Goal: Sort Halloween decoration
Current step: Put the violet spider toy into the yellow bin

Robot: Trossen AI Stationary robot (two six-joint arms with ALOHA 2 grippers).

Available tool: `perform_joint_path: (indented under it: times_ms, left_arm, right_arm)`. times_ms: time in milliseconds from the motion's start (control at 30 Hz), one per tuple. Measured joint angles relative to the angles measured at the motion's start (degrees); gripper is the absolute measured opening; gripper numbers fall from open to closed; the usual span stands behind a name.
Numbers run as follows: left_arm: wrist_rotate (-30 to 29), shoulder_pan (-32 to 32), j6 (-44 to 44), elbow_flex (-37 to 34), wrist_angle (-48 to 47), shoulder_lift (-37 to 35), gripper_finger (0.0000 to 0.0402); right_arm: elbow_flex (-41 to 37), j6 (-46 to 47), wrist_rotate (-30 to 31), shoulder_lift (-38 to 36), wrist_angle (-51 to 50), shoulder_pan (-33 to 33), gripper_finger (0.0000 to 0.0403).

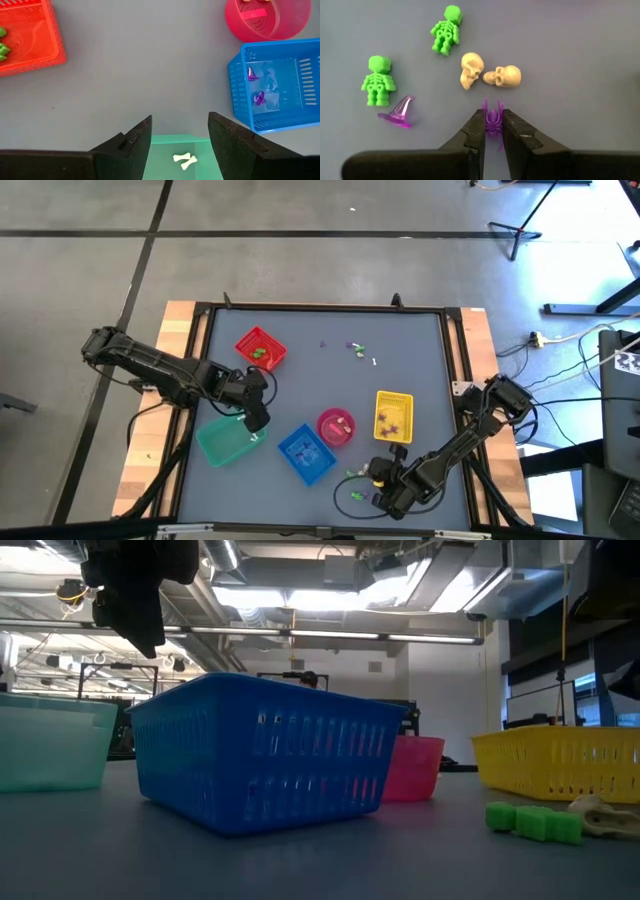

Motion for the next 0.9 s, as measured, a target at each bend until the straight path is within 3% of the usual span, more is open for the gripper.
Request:
perform_joint_path:
  times_ms: [367,667,900]
  left_arm:
    - [0.0,0.0,0.0,0.0,0.0,0.0,0.0178]
    - [0.0,0.0,0.0,0.0,0.0,0.0,0.0178]
    - [0.0,0.0,0.0,0.0,0.1,0.0,0.0178]
  right_arm:
    - [4.4,-4.7,1.8,-0.1,-3.4,0.0,0.0051]
    - [13.8,-5.8,6.2,-0.7,-25.4,-0.1,0.0051]
    - [16.3,-5.8,12.6,-7.0,-38.8,-0.2,0.0051]
